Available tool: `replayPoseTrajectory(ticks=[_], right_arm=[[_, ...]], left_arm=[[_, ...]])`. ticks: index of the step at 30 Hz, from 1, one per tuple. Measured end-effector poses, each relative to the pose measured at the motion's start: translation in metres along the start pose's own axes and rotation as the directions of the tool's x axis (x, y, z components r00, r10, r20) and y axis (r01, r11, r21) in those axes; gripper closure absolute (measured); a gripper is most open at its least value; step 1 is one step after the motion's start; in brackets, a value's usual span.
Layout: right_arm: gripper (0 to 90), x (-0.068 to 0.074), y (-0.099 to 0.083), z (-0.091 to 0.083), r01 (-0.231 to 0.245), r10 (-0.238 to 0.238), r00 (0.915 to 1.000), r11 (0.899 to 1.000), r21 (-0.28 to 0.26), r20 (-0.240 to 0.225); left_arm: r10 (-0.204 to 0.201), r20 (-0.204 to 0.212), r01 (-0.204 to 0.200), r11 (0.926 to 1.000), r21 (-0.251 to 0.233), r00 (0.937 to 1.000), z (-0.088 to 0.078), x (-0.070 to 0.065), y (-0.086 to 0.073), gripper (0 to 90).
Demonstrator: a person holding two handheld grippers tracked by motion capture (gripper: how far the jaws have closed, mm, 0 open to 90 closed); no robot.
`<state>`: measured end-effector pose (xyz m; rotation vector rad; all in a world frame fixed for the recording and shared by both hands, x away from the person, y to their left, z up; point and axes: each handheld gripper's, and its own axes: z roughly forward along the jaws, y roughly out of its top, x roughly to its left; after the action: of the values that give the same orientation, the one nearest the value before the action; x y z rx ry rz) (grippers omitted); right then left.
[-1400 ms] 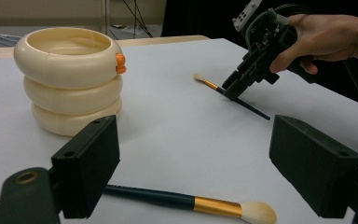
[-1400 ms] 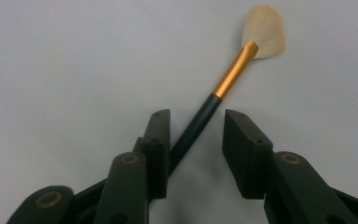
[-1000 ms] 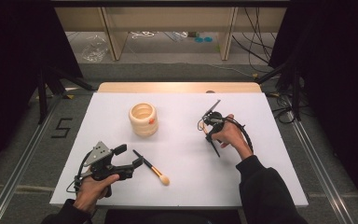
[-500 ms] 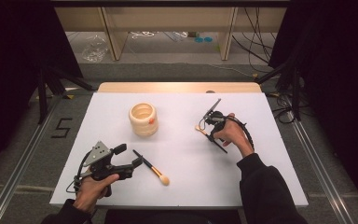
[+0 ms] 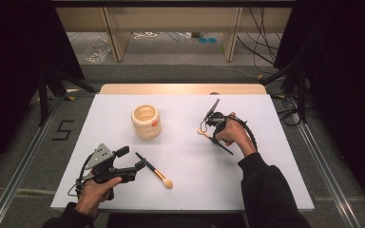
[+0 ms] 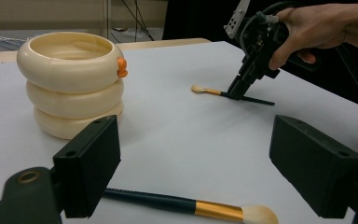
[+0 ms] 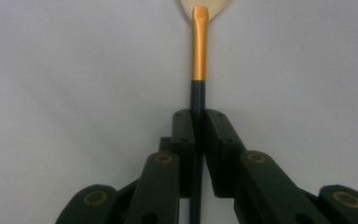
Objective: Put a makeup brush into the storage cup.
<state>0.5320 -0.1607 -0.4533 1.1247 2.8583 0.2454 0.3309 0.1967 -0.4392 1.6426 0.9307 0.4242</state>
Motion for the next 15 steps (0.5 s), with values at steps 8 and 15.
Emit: replayPoseTrajectory(ticks=[8, 15], right_arm=[[82.5, 0.0034, 0.0060, -0.0001, 0.011, -0.012, 0.9998, 0.999, 0.048, 0.018], [82.5, 0.0046, 0.0073, 0.0004, 0.013, -0.015, 0.9995, 0.998, 0.053, 0.028]], left_arm=[[0.000, 0.004, 0.000, 0.9999, -0.011, 1.0000, -0.0010, 0.0003, 0.0006, 16.1], [0.001, 0.008, -0.001, 1.0000, -0.009, 1.0000, -0.0001, -0.0001, 0.0005, 16.1]])
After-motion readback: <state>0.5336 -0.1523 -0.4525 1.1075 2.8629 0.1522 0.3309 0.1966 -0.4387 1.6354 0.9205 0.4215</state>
